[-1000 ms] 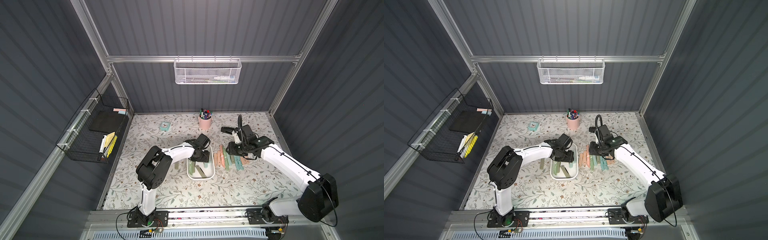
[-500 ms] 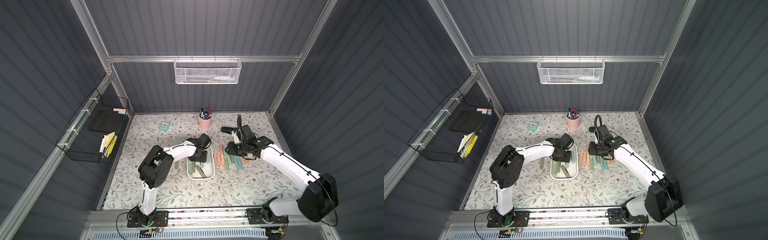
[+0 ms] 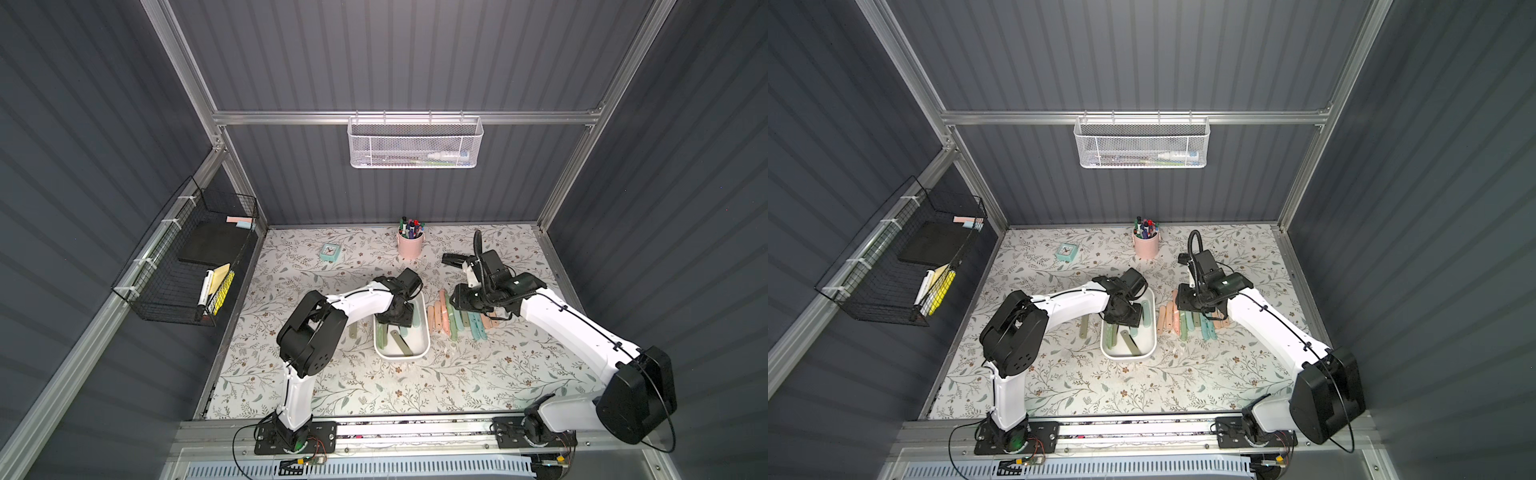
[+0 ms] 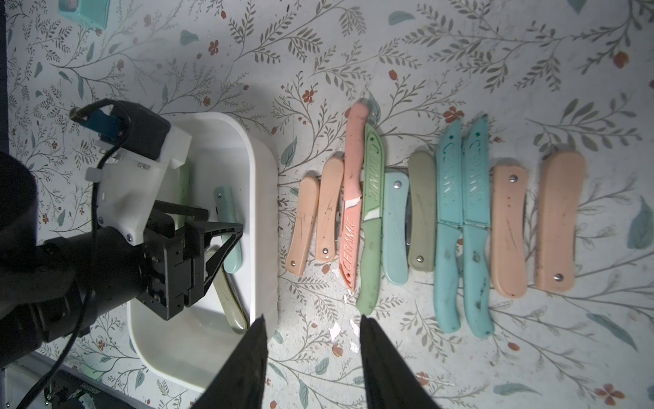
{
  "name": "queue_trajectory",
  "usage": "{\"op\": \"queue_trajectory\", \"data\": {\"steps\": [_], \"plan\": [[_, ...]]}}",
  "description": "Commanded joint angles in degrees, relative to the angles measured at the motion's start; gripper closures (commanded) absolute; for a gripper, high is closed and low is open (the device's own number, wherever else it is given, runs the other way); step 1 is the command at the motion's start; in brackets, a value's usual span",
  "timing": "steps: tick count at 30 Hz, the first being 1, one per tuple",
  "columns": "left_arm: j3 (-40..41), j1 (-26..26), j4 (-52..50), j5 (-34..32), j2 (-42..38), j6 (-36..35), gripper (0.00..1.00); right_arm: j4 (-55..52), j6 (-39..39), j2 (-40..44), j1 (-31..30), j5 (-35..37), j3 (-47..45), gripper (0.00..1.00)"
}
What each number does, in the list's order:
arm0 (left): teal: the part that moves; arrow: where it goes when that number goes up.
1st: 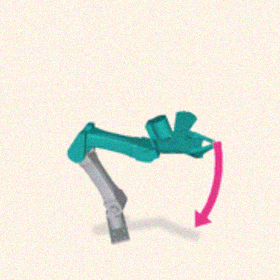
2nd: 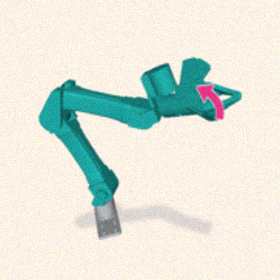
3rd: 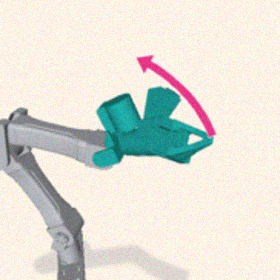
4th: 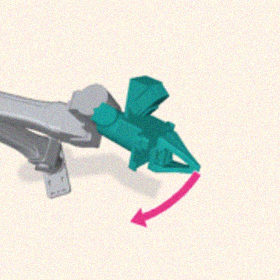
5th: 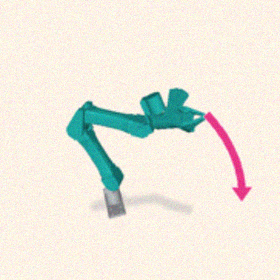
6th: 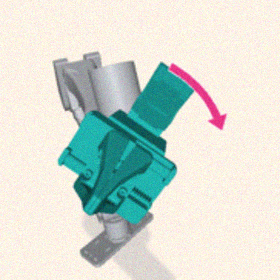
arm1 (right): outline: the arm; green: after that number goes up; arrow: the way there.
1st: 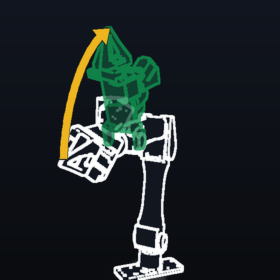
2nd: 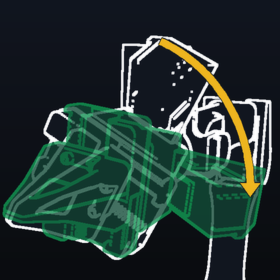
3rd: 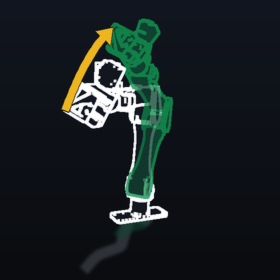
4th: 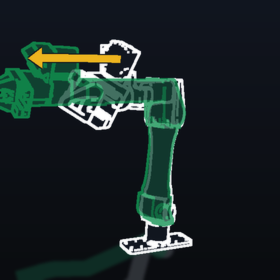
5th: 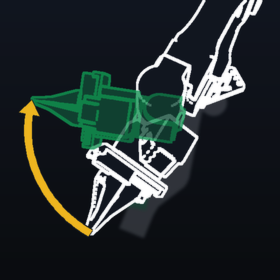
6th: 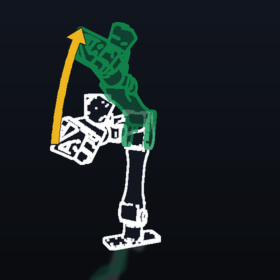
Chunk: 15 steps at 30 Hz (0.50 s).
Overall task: Take the fruit knife out of the storage box
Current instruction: Pick up the fruit knife from the storage box.
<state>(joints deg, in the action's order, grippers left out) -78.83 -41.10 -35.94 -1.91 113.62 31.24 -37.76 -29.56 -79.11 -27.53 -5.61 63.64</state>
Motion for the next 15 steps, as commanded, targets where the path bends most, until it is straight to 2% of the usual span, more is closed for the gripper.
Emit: {"op": "queue_trajectory", "data": {"steps": [1, 5, 9, 15], "plan": [[0.26, -1.62, -1.43, 1.82, -0.41, 1.69, 0.44, -0.77, -0.59, -0.47, -0.19, 0.95, 0.35, 0.54], [-0.35, -2.42, -1.71, 1.91, 1.27, 2.13, 0.51, -0.78, -0.59, -0.56, -0.23, 0.85, 0.43, 0.54], [-1.45, -2.43, -3.2, 0.32, 2.38, 3.13, 0.64, -0.91, -0.59, -0.12, -0.17, 1.26, 0.28, 0.54], [-5.72, -2.4, -4.7, -1.5, 3.88, 2.95, 0.69, -0.73, -0.8, -0.46, -0.23, 0.86, 0.15, 0.54]]}}
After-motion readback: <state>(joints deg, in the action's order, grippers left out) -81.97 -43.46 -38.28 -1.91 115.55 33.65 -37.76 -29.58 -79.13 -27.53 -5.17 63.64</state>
